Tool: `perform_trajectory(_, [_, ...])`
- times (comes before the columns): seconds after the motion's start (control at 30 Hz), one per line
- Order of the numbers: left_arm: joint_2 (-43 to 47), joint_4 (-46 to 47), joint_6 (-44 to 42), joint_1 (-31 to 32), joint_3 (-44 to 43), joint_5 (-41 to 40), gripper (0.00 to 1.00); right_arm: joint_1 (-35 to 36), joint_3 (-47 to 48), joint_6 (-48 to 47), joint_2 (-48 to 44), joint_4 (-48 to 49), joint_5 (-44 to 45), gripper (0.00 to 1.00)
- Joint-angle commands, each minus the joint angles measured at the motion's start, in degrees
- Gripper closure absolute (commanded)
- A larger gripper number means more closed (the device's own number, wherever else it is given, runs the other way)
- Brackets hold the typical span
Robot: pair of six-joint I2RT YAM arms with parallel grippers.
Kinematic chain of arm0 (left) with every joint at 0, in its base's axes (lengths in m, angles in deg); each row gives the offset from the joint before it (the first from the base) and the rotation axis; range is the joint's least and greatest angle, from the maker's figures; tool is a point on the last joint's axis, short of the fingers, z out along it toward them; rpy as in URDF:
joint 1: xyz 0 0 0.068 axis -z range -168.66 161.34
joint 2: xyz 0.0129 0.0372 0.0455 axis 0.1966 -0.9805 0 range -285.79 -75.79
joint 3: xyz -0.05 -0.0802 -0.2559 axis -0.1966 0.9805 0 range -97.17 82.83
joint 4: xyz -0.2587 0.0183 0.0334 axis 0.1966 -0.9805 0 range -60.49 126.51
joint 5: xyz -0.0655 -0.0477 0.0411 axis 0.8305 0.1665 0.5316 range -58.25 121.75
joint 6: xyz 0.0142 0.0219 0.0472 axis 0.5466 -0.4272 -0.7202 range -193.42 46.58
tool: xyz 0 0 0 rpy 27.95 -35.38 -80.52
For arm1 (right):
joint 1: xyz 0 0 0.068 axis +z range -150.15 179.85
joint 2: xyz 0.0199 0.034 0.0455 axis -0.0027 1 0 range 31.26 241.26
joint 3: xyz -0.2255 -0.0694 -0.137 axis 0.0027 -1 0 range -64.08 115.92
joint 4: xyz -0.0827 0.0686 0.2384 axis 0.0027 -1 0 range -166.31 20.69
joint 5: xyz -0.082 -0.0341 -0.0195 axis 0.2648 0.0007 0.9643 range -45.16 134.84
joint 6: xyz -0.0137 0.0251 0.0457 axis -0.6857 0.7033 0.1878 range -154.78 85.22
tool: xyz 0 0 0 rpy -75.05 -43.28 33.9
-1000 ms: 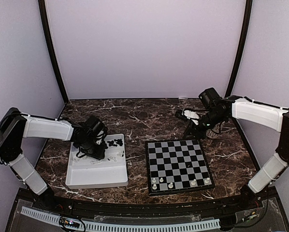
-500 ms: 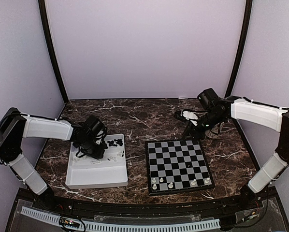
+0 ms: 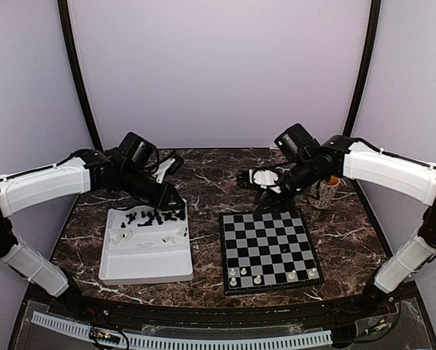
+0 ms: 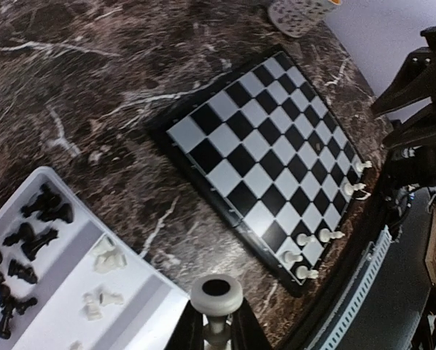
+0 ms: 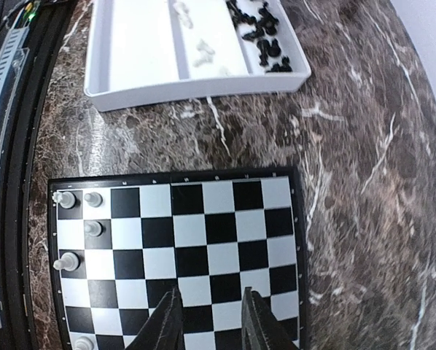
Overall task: Set up the chess pieces on the board
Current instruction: Pick up the queen from the storage box, then pass from the left arm to the right
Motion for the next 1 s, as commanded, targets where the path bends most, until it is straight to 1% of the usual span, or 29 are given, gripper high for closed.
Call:
perform_trajectory(0.0, [-4.26, -4.79, -1.98, 5.90, -5.82, 8.91, 0.90, 6.29, 6.27, -5.85, -0.95, -2.30, 7.31, 0.68])
perform_trajectory(0.1, [-6.97, -3.85, -0.86, 8.47, -8.51, 12.64, 0.91, 10.33, 9.09, -6.56, 0.19, -2.64, 9.11, 0.66])
perform_trajectory(0.2, [-8.89, -1.04, 0.85, 10.55, -9.22, 17.44, 0.91, 14.46, 10.01, -6.88, 0.59, -2.09, 11.23, 0.64])
perform_trajectory(0.43, [-9.21, 8.27, 6.66, 11.26, -7.44, 27.32, 0.90, 21.78, 8.88, -8.72, 0.78, -3.19, 15.32, 0.62])
perform_trajectory(0.63, [-9.41, 10.90, 8.58, 11.61, -7.02, 30.76, 0.90, 23.85, 7.39, -8.24, 0.71, -0.98, 18.97, 0.60])
perform_trajectory(0.87, [-10.27, 10.54, 8.59, 12.18, -6.90, 32.11, 0.90, 24.76, 6.96, -8.13, 1.93, 1.00, 21.28, 0.59])
perform_trajectory(0.97, [-10.38, 10.73, 8.63, 12.28, -6.55, 32.50, 0.90, 24.88, 6.61, -8.12, 2.25, 1.69, 23.53, 0.58])
